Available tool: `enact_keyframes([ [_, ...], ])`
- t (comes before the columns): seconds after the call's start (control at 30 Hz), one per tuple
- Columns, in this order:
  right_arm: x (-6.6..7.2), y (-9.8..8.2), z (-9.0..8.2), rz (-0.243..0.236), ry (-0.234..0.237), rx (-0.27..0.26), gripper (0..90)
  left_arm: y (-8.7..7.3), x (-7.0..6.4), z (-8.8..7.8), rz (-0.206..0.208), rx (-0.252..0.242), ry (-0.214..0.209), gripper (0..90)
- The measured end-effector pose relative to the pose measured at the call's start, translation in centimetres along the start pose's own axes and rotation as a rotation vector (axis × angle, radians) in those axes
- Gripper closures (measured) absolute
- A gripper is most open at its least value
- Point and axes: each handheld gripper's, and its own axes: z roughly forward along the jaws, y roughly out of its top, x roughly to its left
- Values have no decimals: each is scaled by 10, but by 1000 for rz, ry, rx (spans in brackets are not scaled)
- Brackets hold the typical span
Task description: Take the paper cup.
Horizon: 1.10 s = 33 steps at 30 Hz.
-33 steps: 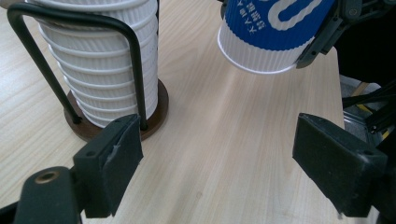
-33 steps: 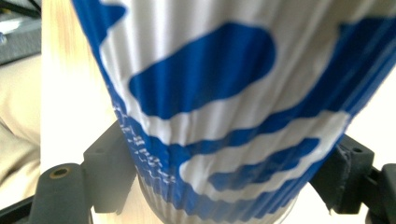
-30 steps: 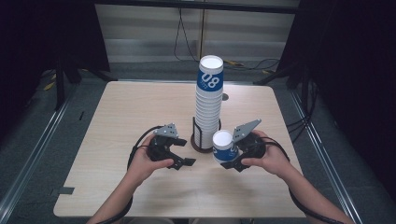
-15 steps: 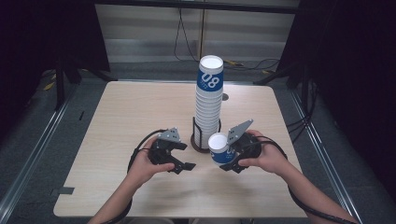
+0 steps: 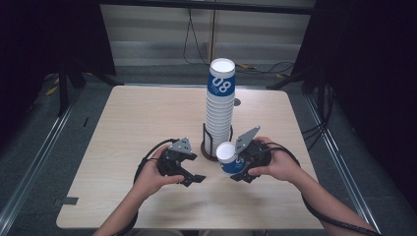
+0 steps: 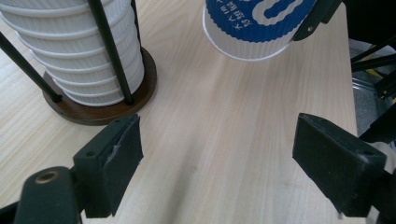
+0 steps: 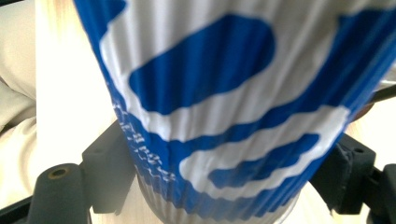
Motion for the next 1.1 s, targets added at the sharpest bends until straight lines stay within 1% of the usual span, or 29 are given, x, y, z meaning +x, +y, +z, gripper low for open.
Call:
enact_keyframes([
  [0.03, 0, 1, 0, -3, 0, 10, 184, 0, 0, 0, -1, -2, -3, 157],
  [0.07, 0, 1, 1, -3, 5, 13, 185, 0, -1, 0, 2, 5, 1, 158],
  [0.1, 0, 2, 1, -8, 3, 18, 185, 1, -1, 1, 4, 2, 5, 157],
  [0.13, 0, 2, 2, -4, 8, 25, 185, 1, -1, 1, 4, 4, 1, 158],
  [0.2, 1, 4, 2, -9, 8, 36, 185, 2, -1, 1, 1, -5, 3, 158],
  [0.23, 0, 4, 2, -18, 10, 33, 185, 3, -1, 0, -2, 2, 3, 158],
  [0.27, 0, 5, 2, -14, 14, 41, 185, 3, -1, 0, 6, 7, -1, 157],
  [0.4, 1, 8, 3, -22, 14, 53, 185, 5, -1, 1, 9, 0, -2, 158],
  [0.47, 1, 9, 4, -30, 18, 62, 184, 6, -1, 0, 5, 2, -2, 157],
  [0.53, 1, 9, 4, -34, 22, 72, 185, 6, 0, 0, -2, -6, -3, 157],
  [0.57, 2, 10, 4, -25, 24, 86, 184, 6, -1, 0, -2, -4, -1, 157],
  [0.6, 1, 10, 5, -33, 21, 85, 185, 7, -1, -1, -1, -3, 1, 158],
  [0.63, 1, 10, 5, -37, 23, 97, 185, 7, -1, -1, 0, -2, 0, 157],
  [0.7, 2, 12, 5, -32, 22, 112, 185, 7, -1, 0, -2, -12, -4, 158],
  [0.73, 3, 12, 5, -27, 26, 124, 185, 7, -1, 0, -1, -7, -4, 157],
  [0.8, 2, 14, 5, -43, 27, 126, 185, 7, -2, 1, 1, -9, -10, 157],
  [0.87, 3, 16, 5, -43, 27, 144, 185, 8, -2, 2, -2, -6, -12, 157],
  [0.93, 3, 17, 6, -45, 32, 155, 185, 8, -2, 2, -7, -24, -18, 157],
  [0.97, 3, 18, 7, -57, 32, 152, 185, 8, -3, 2, -12, -29, -20, 157],
  [1.0, 4, 18, 7, -53, 39, 165, 185, 9, -3, 2, -10, -30, -20, 157],
  [1.03, 4, 19, 7, -48, 36, 176, 185, 9, -3, 2, -12, -35, -19, 157],
  [1.1, 4, 20, 7, -63, 39, 187, 185, 10, -3, 1, -8, -34, -17, 157],
])
